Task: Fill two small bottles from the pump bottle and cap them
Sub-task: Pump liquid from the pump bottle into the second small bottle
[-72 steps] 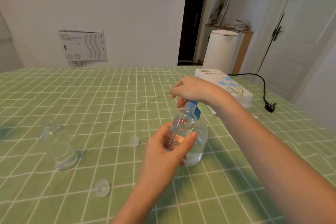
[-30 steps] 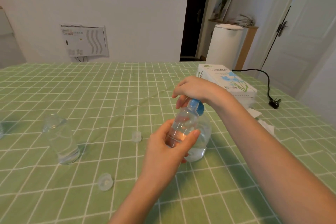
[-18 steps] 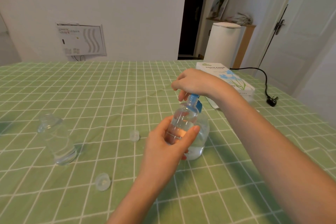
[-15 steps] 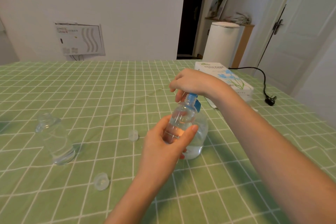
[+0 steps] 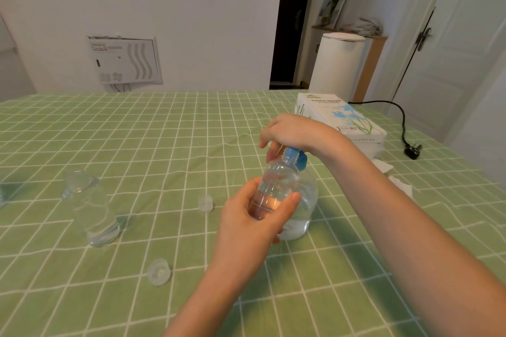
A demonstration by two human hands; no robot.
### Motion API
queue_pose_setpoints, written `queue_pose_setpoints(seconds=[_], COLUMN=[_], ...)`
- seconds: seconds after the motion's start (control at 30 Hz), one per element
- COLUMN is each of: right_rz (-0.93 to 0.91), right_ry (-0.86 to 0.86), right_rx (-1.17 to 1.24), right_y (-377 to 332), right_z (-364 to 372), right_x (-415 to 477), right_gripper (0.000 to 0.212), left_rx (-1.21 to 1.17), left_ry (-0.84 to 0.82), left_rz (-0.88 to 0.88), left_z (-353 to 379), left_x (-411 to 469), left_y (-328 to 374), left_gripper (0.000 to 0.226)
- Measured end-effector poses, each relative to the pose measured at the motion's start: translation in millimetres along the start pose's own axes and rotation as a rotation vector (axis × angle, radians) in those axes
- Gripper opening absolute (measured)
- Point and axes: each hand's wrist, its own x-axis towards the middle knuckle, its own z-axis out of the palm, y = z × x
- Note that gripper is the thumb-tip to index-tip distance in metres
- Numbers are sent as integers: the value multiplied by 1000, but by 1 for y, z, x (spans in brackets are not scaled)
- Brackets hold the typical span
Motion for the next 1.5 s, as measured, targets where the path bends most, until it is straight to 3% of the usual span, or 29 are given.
queue_pose_setpoints(seconds=[0.33, 0.9, 1.07, 1.5], right_rz=[-71, -25, -31, -8], right_ry=[134, 46, 79, 31], right_rx=[28, 74, 44, 38], right_y=[-3, 3, 1, 2], right_z=[-7, 0, -6, 1], right_x=[2, 2, 1, 5], right_gripper=[43, 26, 40, 35], left_rx=[-1, 3, -2, 9], left_ry=[-12, -23, -19, -17], left_rz=[39, 18, 28, 11], left_z=[2, -1, 1, 0], left_x=[2, 1, 1, 0], left_y=[4, 0, 3, 1], left_gripper=[11, 13, 12, 15])
